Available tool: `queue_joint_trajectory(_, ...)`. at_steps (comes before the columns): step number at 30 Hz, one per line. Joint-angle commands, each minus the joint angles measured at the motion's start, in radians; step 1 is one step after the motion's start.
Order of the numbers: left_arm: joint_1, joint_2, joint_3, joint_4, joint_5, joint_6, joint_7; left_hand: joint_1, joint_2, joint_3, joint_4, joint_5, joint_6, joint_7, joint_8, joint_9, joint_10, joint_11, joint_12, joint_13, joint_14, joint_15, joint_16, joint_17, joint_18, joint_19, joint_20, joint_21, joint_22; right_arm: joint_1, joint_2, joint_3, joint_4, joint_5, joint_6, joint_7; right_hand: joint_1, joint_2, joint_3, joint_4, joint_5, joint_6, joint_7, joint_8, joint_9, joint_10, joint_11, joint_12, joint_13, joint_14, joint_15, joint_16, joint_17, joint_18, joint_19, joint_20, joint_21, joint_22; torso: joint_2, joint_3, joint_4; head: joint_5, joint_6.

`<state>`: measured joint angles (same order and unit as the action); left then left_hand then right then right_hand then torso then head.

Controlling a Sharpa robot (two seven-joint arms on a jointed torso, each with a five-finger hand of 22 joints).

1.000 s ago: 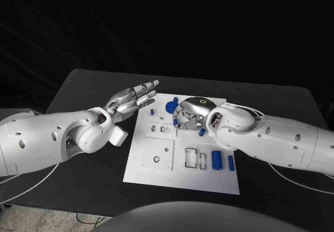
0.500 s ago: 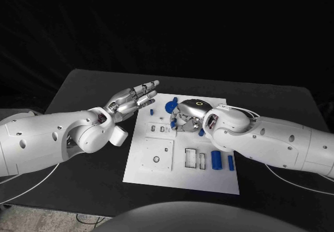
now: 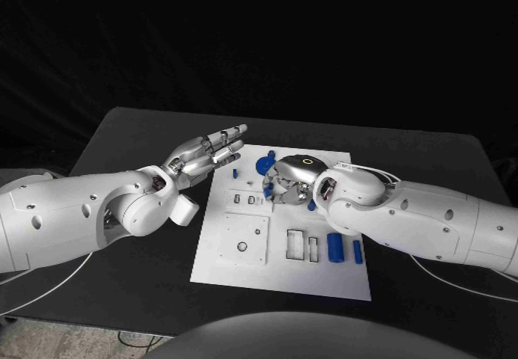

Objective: Assemble the parts on the task board

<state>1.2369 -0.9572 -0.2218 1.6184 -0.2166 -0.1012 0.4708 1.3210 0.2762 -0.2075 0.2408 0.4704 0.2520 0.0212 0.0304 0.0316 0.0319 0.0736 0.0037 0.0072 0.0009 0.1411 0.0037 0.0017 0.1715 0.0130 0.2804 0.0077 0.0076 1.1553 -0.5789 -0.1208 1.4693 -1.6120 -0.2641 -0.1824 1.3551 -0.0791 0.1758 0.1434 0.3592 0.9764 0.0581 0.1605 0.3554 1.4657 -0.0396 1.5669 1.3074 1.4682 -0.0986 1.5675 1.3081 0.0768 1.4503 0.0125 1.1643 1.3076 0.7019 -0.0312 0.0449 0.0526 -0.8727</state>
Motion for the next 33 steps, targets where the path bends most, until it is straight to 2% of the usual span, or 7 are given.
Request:
queue_joint_trajectory(1,0.000,0.003,0.000,-0.001,0.000,0.023,0.007,0.010,-0.002,0.000,-0.007,0.007,-0.003,0.000,0.003,0.001,0.001,0.008,0.005,0.002,0.001,0.005,-0.003,-0.001,0.009,0.004,0.006,0.005,0.001,-0.002,0.001,0.000,-0.002,-0.015,0.017,-0.014,-0.016,-0.003,0.000,-0.009,-0.022,-0.036,0.002,-0.023,-0.010,0.105,0.009,0.004,0.263,0.103,0.008,0.003,0.263,-0.001,0.003,0.008,-0.001,0.162,0.000,0.0001,-0.0001,0.001,0.000)
queue_joint_trajectory(11,-0.001,0.006,0.000,-0.004,0.000,0.027,0.005,0.011,-0.001,0.001,-0.008,0.007,-0.002,0.002,0.003,0.001,0.001,0.008,0.005,0.001,0.001,0.005,-0.003,-0.001,0.009,0.004,0.007,0.005,0.001,-0.003,0.003,0.000,-0.002,-0.016,0.022,-0.010,-0.036,-0.013,-0.006,-0.015,-0.106,-0.089,0.000,-0.057,-0.025,0.105,0.008,0.004,0.263,0.103,0.008,0.003,0.263,0.000,0.003,0.009,-0.003,0.162,0.000,-0.0001,0.0004,-0.001,0.000)
queue_joint_trajectory(15,-0.001,0.006,0.000,-0.005,0.000,0.028,0.004,0.011,-0.001,0.001,-0.008,0.007,-0.002,0.002,0.003,0.001,0.001,0.008,0.005,0.001,0.001,0.005,-0.003,-0.001,0.009,0.004,0.007,0.005,0.001,-0.003,0.001,0.000,-0.002,-0.013,0.022,-0.003,-0.045,-0.025,-0.021,-0.016,-0.185,-0.161,-0.012,-0.094,-0.051,0.105,0.000,0.004,0.263,0.103,0.003,0.003,0.263,-0.001,0.005,0.006,0.004,0.163,0.001,-0.0001,0.0000,-0.002,0.000)
queue_joint_trajectory(19,-0.002,0.005,0.000,-0.006,0.000,0.028,0.004,0.011,-0.001,0.001,-0.008,0.007,-0.002,0.002,0.003,0.001,0.001,0.008,0.005,0.001,0.001,0.005,-0.003,-0.001,0.009,0.004,0.007,0.005,0.001,-0.004,-0.002,-0.001,-0.002,-0.006,0.005,0.011,-0.057,-0.036,-0.038,-0.001,-0.247,-0.224,-0.021,-0.097,-0.078,0.105,-0.008,0.004,0.263,0.103,-0.003,0.003,0.263,-0.001,0.006,0.000,0.007,0.164,0.001,-0.0004,-0.0004,-0.001,0.000)
queue_joint_trajectory(23,-0.002,0.005,0.000,-0.005,0.000,0.026,0.006,0.011,-0.001,0.001,-0.009,0.008,-0.002,0.003,0.003,0.001,0.001,0.008,0.005,0.001,0.001,0.005,-0.003,-0.001,0.009,0.004,0.007,0.005,0.001,-0.004,-0.009,-0.001,0.003,0.000,-0.036,0.032,-0.063,-0.051,-0.048,0.022,-0.282,-0.252,-0.025,-0.096,-0.096,0.105,-0.011,0.004,0.263,0.103,-0.006,0.003,0.263,-0.002,0.007,-0.002,0.009,0.165,0.002,-0.0001,0.0004,0.001,0.000)
queue_joint_trajectory(28,-0.002,0.000,0.000,0.001,-0.015,0.001,0.011,0.015,-0.005,0.001,-0.016,0.009,-0.001,0.005,0.004,0.002,0.000,0.008,0.004,0.001,0.001,0.008,-0.003,-0.001,0.009,0.005,0.008,0.006,0.002,-0.001,-0.030,0.000,0.023,0.011,-0.124,0.065,-0.055,-0.077,-0.056,0.068,-0.302,-0.274,-0.027,-0.093,-0.116,0.105,-0.015,0.004,0.263,0.103,-0.008,0.003,0.263,-0.002,0.008,-0.006,0.011,0.165,0.002,0.0003,0.0005,0.011,0.000)
queue_joint_trajectory(33,-0.001,-0.015,0.001,0.022,-0.043,-0.037,0.012,0.027,-0.021,-0.001,-0.036,0.009,0.003,0.010,0.004,0.002,0.001,0.014,0.005,0.001,0.003,0.018,-0.002,0.000,0.009,0.014,0.011,0.012,0.005,0.028,-0.074,0.002,0.072,0.032,-0.210,0.087,-0.045,-0.086,-0.059,0.101,-0.303,-0.272,-0.026,-0.089,-0.125,0.105,-0.014,0.004,0.263,0.103,-0.009,0.003,0.263,-0.002,0.008,-0.006,0.012,0.165,0.002,0.0023,0.0005,0.017,0.000)
